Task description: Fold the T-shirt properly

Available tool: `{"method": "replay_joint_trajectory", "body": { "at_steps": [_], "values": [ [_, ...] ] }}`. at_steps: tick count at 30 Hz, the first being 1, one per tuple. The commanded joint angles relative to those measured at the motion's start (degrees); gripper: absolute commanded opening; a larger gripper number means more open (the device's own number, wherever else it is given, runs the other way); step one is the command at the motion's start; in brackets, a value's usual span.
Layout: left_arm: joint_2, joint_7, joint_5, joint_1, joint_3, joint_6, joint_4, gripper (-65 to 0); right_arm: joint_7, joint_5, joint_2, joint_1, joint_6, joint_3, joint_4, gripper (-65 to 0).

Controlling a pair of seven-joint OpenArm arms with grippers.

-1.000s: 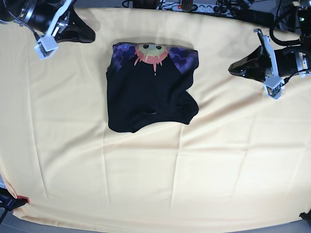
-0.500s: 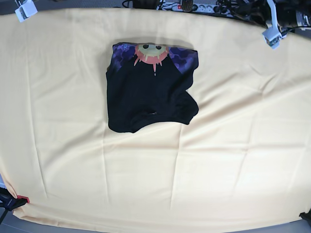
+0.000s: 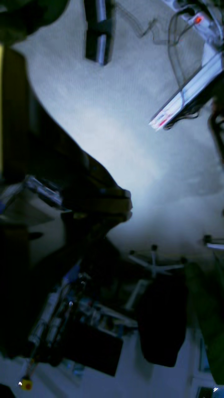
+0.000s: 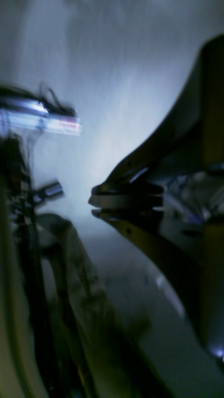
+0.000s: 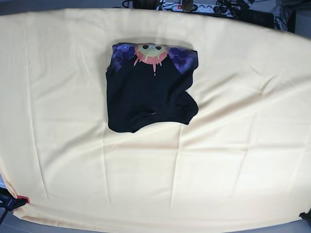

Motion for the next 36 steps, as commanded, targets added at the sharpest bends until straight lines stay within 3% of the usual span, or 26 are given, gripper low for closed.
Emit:
{"method": "replay_joint_trajectory", "body": {
  "at_steps": [1,4,8,14,20,21,24,26,28,32,36],
  "values": [
    [-0.33,-1.55,1.03,-0.04,2.16,-0.34,-0.55,-65.0,0.27,0.2,0.85,0.42,0.03,-1.49,-2.58,-65.0],
    [-0.28,-6.23,8.83,-4.22,10.75,-0.34,-5.55,-65.0,5.86,-9.35,2.67,6.03,0.03,-7.26,-12.83,-65.0],
    [0.72,-16.55,19.34,-12.26,20.5,1.09,-15.58,-65.0,15.17,-21.84,4.59,14.51,0.03,-14.6,-25.94,-65.0],
    [9.62,-32.46,37.48,-28.15,29.4,1.07,-40.44,-65.0,37.18,-42.1,6.73,26.47,0.03,-26.56,-45.72,-65.0],
    [16.63,-54.25,52.11,-42.16,35.04,1.09,-70.29,-65.0,57.9,-61.24,6.36,36.98,0.03,-37.53,-62.93,-65.0],
    [17.62,-58.27,55.28,-44.22,35.63,1.11,-74.93,-65.0,60.83,-63.45,6.23,38.27,-1.03,-39.23,-65.2,-65.0],
    [20.02,-70.4,63.91,-49.09,36.63,2.8,-86.31,-65.0,66.03,-68.22,5.46,41.03,-11.19,-43.63,-70.1,-65.0],
    [21.64,-76.39,66.73,-50.86,36.83,7.56,-90.86,-65.0,66.23,-70.01,4.57,42.23,-18.64,-45.51,-71.34,-65.0],
    [23.32,-79.43,68.37,-51.49,36.83,14.36,-92.52,-65.0,66.23,-71.69,3.54,42.6,-23.71,-46.64,-71.34,-65.0],
    [27.3,-80.37,69.51,-51.49,36.83,24.87,-92.52,-65.0,68.85,-73.11,0.76,42.66,-28.35,-46.99,-71.3,-65.0],
    [31.17,-80.35,67.91,-51.47,36.83,26.1,-92.48,-65.0,71.36,-77.15,-2.16,42.69,-29.73,-47.01,-71.32,-65.0]
  ]
}}
